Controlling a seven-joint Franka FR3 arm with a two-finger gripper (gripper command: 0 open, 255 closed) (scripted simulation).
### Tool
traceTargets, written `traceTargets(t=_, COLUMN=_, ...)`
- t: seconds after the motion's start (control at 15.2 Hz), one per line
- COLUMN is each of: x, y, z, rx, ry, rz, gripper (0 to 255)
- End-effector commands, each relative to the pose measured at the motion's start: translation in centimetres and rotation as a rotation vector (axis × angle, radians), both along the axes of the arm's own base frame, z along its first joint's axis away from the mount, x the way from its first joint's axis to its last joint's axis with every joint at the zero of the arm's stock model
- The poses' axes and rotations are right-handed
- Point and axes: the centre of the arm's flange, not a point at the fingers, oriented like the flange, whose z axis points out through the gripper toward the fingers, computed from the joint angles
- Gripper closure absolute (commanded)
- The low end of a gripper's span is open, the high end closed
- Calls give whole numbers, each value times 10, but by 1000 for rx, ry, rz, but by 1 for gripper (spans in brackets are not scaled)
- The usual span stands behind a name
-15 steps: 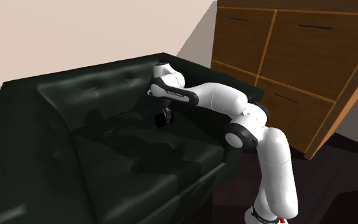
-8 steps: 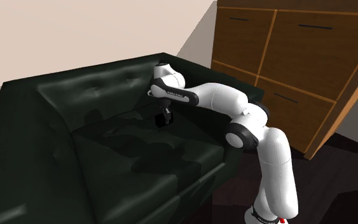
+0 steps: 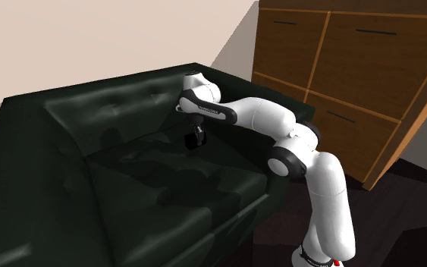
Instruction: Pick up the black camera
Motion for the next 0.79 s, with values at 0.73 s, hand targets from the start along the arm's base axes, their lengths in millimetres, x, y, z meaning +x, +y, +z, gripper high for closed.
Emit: traceTargets(t=0.73, x=0, y=0, z=64, rx=0, ry=0, rz=0, gripper=255)
